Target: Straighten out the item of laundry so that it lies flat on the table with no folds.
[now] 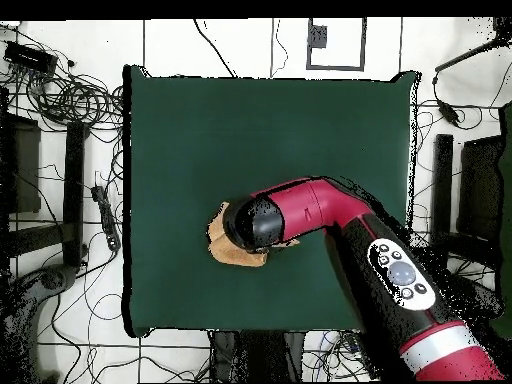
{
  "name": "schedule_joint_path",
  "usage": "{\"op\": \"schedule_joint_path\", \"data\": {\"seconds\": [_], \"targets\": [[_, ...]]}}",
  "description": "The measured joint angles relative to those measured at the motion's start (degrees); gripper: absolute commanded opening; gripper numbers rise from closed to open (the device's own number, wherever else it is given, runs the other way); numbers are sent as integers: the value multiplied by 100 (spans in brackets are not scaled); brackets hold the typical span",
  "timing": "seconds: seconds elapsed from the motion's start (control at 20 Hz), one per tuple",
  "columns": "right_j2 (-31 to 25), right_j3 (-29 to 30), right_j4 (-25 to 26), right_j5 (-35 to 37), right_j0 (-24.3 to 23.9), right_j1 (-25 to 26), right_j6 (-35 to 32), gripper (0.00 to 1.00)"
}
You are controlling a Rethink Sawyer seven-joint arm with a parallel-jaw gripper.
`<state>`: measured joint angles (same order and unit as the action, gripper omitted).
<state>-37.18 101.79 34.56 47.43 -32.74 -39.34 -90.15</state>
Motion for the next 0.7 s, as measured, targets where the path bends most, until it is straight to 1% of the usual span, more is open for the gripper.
{"op": "schedule_joint_path", "data": {"seconds": [0.3, 0.7], "targets": [[-142, -2, 13, 45, -159, 172, 9, 100], [-413, -10, 25, 296, -442, 317, 189, 100]]}}
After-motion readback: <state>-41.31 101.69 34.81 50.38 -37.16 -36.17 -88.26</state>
